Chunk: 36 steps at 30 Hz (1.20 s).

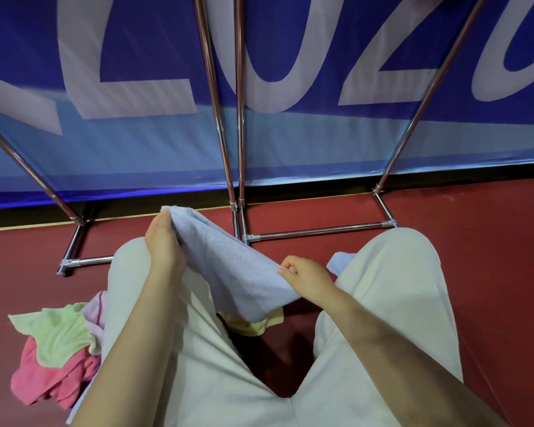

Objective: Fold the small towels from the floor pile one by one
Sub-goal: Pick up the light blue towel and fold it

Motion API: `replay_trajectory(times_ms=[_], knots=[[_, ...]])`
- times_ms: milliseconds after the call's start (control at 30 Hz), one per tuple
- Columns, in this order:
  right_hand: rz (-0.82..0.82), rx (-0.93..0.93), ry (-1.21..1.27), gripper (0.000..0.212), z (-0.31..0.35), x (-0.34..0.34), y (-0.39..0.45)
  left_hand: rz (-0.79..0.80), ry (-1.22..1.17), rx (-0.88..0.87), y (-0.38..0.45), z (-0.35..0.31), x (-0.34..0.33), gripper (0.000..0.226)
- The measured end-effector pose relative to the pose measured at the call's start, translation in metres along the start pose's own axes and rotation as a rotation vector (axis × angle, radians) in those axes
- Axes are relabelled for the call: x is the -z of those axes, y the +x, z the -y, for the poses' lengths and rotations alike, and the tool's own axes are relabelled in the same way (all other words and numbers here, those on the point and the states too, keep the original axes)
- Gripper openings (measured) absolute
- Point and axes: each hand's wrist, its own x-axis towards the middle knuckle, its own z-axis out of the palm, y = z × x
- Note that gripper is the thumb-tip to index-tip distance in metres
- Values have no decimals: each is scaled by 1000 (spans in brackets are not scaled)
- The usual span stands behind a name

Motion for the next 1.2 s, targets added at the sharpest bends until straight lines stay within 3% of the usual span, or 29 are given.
replay_trajectory(times_ms=[233, 400, 600, 800, 967, 1100, 1200], knots=[[-31, -49, 6, 34, 1, -1, 4, -40, 30, -15, -3, -4, 11, 46], [-85, -137, 135, 3, -1, -4, 8, -89, -16, 99, -7, -15, 5, 25], [-257, -177, 194, 13, -3, 2, 10, -35, 51, -7, -14, -8, 0, 24], [-313, -163, 40, 10, -12, 2, 15, -2, 95, -106, -12, -4, 0, 25], [-211, -213, 90, 7, -7, 9, 18, -20, 133, -141, -10, -1, 2, 26], [-297, -181, 195, 7, -2, 30, 18, -75, 189, -207, -13, -2, -3, 30], [-377, -180, 356, 7, 1, 53, 17, -80, 315, -355, -14, 1, -3, 30]])
